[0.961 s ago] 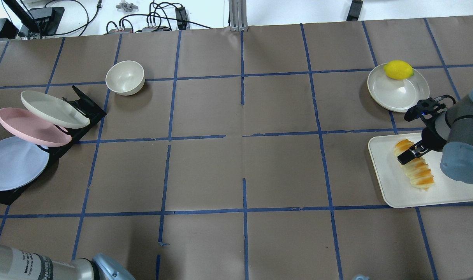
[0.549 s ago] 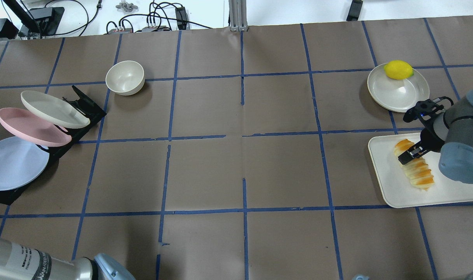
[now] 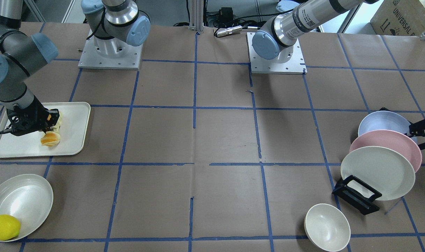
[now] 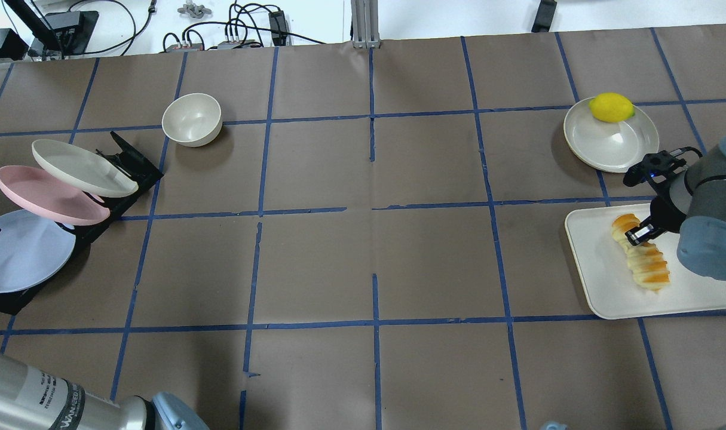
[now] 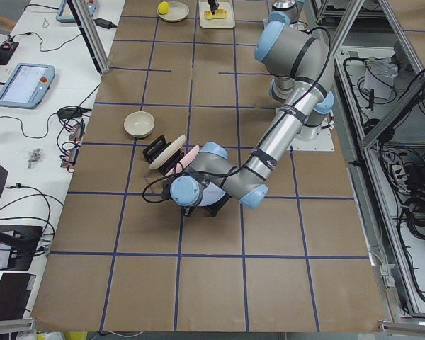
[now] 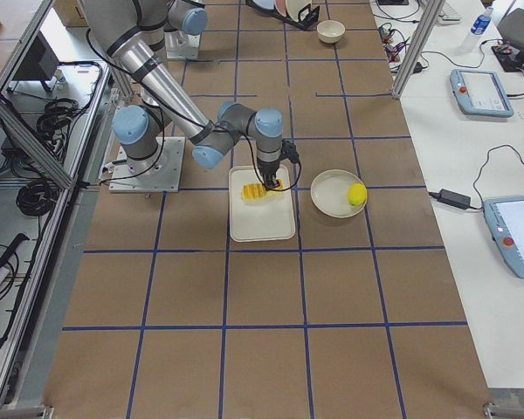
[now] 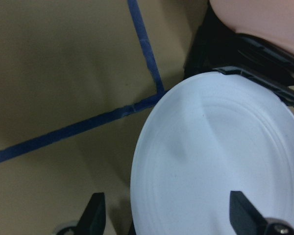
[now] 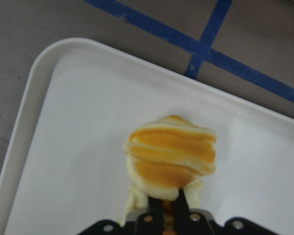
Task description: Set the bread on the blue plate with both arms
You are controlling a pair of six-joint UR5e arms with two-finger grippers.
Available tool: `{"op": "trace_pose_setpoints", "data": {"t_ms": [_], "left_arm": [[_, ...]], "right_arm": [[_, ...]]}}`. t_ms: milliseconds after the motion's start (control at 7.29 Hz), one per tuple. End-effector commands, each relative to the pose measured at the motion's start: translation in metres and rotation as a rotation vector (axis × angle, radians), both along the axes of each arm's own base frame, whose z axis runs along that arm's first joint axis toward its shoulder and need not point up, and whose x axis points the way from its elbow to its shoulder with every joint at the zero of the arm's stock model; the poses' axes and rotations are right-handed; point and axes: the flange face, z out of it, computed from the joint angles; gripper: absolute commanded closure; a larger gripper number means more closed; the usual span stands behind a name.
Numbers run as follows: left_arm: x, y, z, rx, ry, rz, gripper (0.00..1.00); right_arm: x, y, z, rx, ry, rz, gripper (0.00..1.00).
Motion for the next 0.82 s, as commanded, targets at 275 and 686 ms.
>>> {"op": "trace_pose_setpoints", "data": {"t_ms": [275, 686], "left_arm": [[0.003, -0.003, -0.017, 0.013, 0.016, -0.006, 0.64], [0.016, -0.020, 0.021, -0.016, -0.035, -0.005, 0.90]], "right_arm": [[0.062, -0.012, 0.119, -0.021, -0.011, -0.149, 0.91], [0.138, 0.001, 0.222, 0.144, -0.050, -0.289, 0.93]]}}
